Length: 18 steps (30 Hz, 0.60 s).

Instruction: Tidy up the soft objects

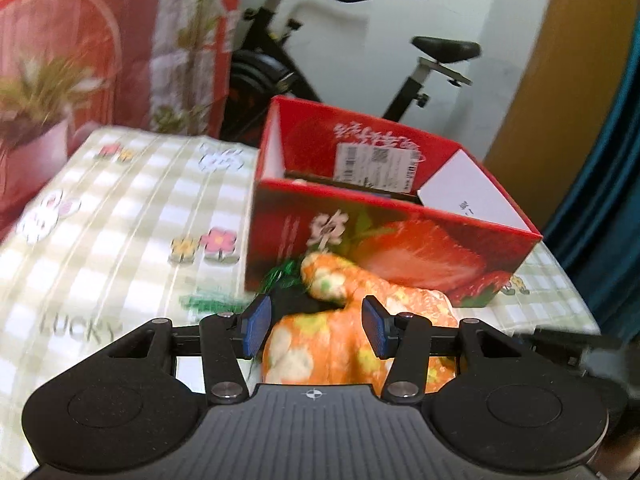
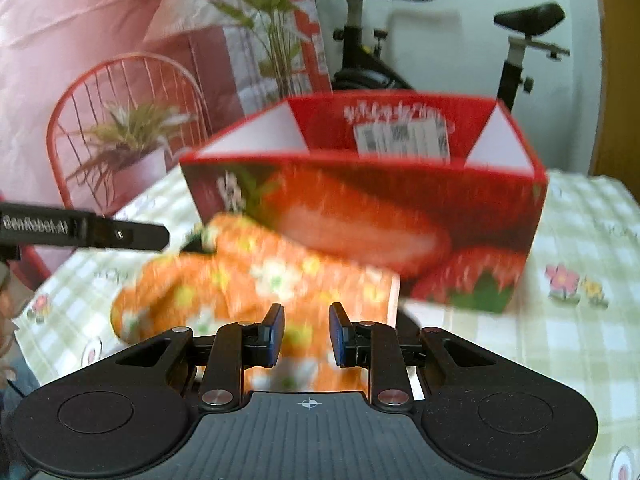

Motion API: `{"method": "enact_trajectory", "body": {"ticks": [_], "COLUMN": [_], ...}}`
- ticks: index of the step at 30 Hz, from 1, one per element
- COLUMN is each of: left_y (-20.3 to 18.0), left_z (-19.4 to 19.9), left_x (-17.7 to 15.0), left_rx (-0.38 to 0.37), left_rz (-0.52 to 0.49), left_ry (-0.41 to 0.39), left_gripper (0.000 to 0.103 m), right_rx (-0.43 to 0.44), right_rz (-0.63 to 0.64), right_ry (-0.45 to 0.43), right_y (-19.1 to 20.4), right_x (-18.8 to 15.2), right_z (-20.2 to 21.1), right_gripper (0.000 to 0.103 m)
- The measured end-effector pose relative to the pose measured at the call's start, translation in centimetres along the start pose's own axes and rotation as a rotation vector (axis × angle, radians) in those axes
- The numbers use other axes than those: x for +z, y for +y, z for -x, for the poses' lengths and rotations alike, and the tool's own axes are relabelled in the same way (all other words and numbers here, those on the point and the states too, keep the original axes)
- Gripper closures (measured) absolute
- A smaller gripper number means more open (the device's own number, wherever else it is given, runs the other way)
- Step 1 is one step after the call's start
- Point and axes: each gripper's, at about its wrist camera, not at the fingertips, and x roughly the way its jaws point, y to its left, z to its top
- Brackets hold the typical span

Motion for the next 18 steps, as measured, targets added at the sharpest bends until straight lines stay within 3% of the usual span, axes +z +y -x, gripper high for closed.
{"method": "enact_trajectory", "body": {"ticks": [4, 7, 18], "left_y": [0.3, 0.5, 2.5], "left_z": [0.1, 0.3, -1.0], "left_x": [-0.9, -1.5, -3.5], "left_rx": [0.029, 0.053, -0.024], "left_rz": [0.000, -0.006, 0.101], "left_ry": [-0.014, -0.034, 0.021], "left_gripper": [0.050, 0.045, 0.044], "right_rx": [-0.003, 0.013, 0.053], "right_rz": [0.003, -0.009, -0.043], "right_ry": [0.017, 0.013, -0.005], "right_y": [0.0, -0.3, -1.5], "right_x": [-2.0, -2.5, -2.7], "right_z": [-0.4, -0.6, -0.9], "right_gripper": [0.080, 0.080, 0.080]}}
